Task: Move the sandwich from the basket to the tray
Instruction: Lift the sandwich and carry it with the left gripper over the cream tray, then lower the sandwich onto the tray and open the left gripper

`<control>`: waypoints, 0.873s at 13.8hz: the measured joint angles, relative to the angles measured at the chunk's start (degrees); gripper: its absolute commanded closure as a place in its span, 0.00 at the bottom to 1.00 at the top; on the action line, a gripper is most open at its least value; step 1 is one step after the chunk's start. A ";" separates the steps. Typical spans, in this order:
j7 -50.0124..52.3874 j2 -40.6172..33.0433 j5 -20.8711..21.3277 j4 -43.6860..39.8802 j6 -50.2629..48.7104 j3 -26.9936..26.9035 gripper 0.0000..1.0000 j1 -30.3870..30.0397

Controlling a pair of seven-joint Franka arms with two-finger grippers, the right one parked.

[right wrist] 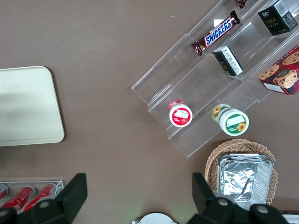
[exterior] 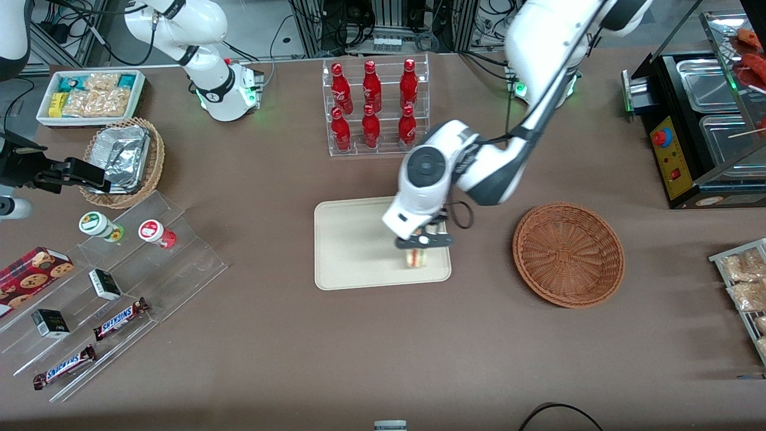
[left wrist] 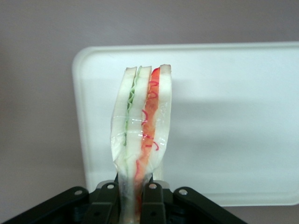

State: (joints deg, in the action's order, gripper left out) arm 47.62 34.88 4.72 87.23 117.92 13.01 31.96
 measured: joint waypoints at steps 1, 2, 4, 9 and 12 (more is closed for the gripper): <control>1.22 1.55 0.00 -1.55 0.00 0.00 1.00 1.49; 2.02 2.85 0.00 -2.87 0.00 -0.01 1.00 2.57; 3.18 5.39 0.00 -5.55 0.00 -0.03 1.00 4.08; 6.11 10.49 0.03 -9.71 -0.01 -0.06 1.00 5.27; 6.29 11.34 0.03 -10.21 -0.01 -0.10 1.00 5.28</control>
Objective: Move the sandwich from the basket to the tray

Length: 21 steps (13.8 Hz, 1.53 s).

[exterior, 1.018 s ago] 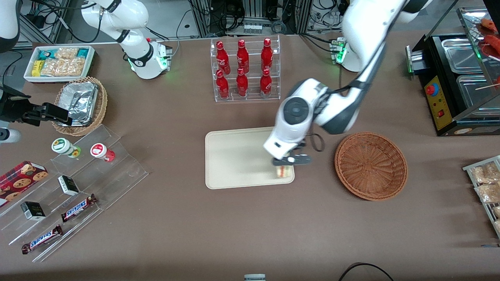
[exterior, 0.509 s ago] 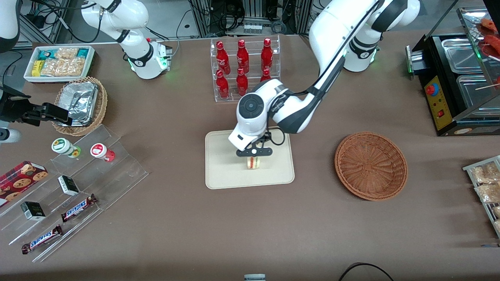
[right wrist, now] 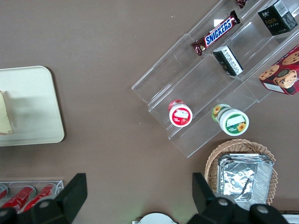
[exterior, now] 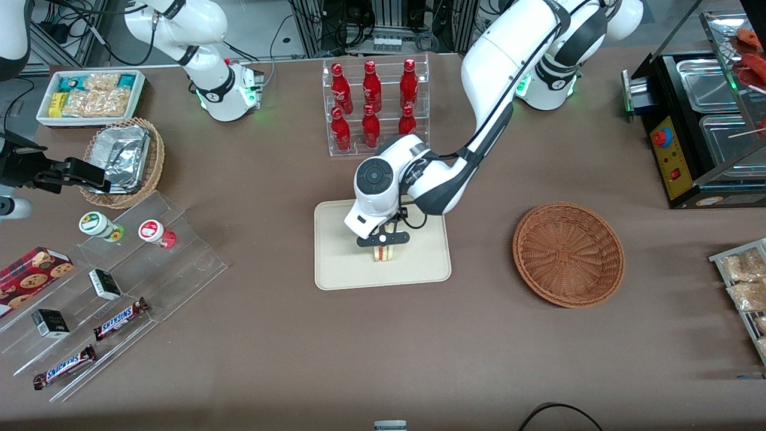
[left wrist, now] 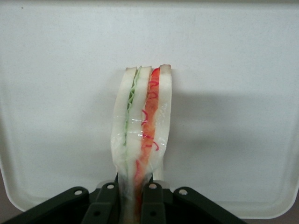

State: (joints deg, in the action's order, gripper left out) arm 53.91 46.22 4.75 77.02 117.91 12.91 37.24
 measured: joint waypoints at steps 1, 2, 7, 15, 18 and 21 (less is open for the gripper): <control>0.18 0.06 0.00 -0.06 0.00 -0.05 1.00 0.00; 0.68 0.11 0.00 -0.12 0.00 -0.09 1.00 0.00; 2.82 0.80 0.04 -0.44 0.00 -0.18 0.00 0.00; 3.09 -1.06 0.10 -7.13 -6.91 -0.21 0.00 -0.03; 3.08 -4.84 0.12 -10.53 -12.73 -0.21 0.00 -0.05; 0.68 -9.97 0.41 -10.96 -18.08 -0.83 0.00 -0.52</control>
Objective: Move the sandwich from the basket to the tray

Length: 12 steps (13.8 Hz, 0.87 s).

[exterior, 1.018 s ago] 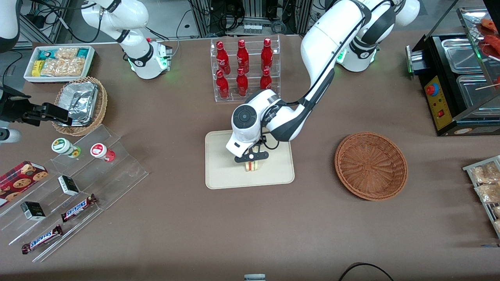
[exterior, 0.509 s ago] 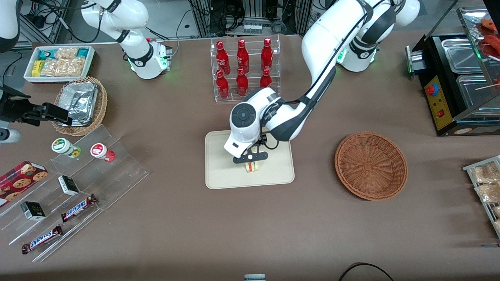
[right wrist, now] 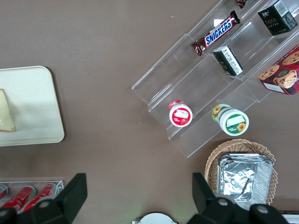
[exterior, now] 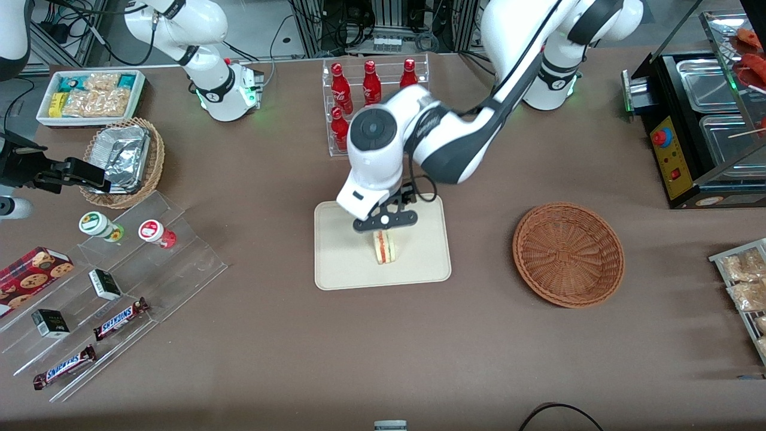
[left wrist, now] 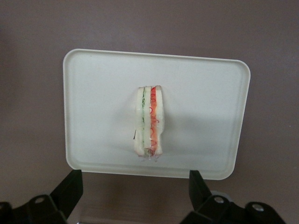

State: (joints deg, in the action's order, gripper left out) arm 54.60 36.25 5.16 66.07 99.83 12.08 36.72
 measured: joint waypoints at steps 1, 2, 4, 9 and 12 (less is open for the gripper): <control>-1.44 -1.39 0.00 0.15 -1.70 -0.36 0.00 -1.01; -2.93 -2.54 -0.01 0.75 -2.54 -0.49 0.00 -2.64; -6.92 -4.71 -0.06 3.26 -2.92 -0.51 0.00 -6.52; -21.14 -13.53 -2.29 11.67 -4.75 -0.64 0.00 -16.97; -29.29 -19.00 -2.85 17.30 -5.68 -0.70 0.00 -22.80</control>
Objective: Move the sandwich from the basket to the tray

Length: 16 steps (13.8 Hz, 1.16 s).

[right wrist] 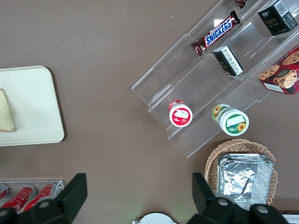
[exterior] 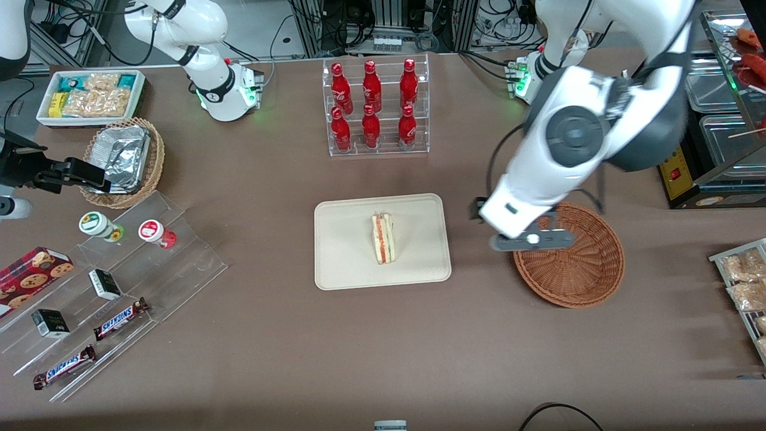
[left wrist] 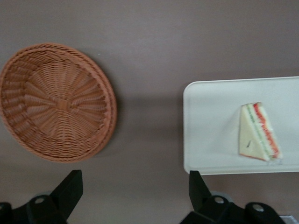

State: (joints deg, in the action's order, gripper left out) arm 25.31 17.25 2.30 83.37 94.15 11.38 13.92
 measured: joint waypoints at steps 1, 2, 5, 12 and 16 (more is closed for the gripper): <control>-2.81 -1.79 -0.17 1.74 -0.29 -0.02 0.00 -1.86; -5.67 -3.62 -0.27 3.20 -1.04 -0.05 0.00 -3.85; -13.60 -7.98 -0.47 4.88 -5.31 -0.11 0.00 -8.99; -20.49 -14.70 -0.60 5.10 -13.22 -0.08 0.00 -15.42; -22.04 -17.24 -1.49 4.93 -16.13 -2.94 0.00 -15.51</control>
State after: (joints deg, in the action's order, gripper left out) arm 3.27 0.01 0.82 88.30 78.02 8.44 -1.59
